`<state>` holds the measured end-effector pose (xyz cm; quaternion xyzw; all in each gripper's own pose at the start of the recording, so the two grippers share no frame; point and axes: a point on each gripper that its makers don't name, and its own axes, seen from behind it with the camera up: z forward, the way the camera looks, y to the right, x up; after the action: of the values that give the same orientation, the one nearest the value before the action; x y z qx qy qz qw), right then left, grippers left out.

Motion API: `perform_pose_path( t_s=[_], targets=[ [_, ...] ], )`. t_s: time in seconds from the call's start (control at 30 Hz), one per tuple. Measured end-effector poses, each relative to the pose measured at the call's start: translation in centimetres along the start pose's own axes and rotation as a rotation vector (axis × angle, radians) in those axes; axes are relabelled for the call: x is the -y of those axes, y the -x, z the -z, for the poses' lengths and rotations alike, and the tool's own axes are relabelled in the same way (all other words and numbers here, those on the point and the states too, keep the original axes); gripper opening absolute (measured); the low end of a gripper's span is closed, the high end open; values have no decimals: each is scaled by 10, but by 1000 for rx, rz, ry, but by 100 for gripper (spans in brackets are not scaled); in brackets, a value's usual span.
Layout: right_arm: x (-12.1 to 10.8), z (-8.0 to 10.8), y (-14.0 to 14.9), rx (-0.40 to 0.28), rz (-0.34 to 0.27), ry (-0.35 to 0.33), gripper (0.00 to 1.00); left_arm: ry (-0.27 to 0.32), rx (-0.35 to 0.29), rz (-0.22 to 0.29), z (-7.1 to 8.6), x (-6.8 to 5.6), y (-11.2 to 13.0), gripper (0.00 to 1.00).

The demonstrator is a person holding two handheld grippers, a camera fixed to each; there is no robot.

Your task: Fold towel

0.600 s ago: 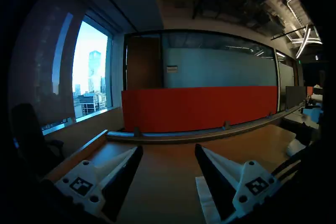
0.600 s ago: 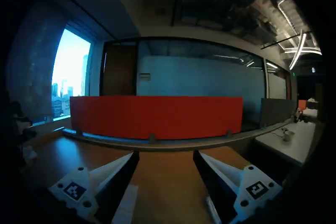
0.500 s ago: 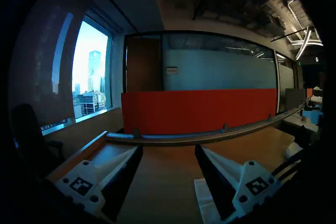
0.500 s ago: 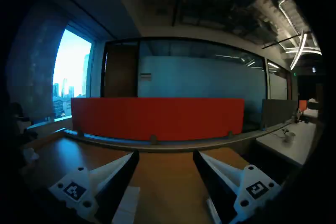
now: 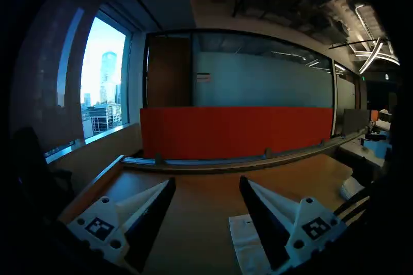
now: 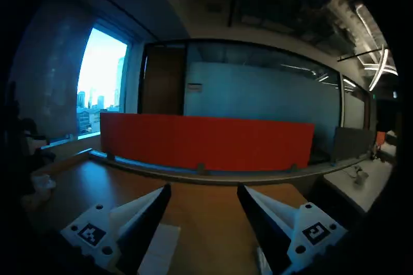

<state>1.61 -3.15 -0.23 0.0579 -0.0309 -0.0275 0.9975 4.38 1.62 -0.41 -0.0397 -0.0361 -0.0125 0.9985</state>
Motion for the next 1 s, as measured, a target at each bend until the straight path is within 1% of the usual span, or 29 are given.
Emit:
perform_pose_path(
  t_s=[0.17, 0.37, 0.57, 0.67, 0.83, 1.0],
  targets=[
    [14, -2, 1, 35, 16, -57, 99, 42, 22, -32, 1, -8, -2, 92],
    [33, -5, 9, 93, 51, -145, 99, 114, 59, -56, 2, -24, 3, 91],
    [57, -1, 25, 171, 104, -263, 99, 182, 107, -89, 5, -37, 17, 92],
    [68, 1, 31, 206, 119, -314, 99, 217, 135, -108, 6, -45, 25, 92],
    [78, 4, 35, 237, 137, -367, 99, 268, 167, -129, 9, -55, 36, 91],
    [85, 7, 46, 264, 152, -399, 99, 303, 192, -132, 12, -63, 50, 92]
  ],
)
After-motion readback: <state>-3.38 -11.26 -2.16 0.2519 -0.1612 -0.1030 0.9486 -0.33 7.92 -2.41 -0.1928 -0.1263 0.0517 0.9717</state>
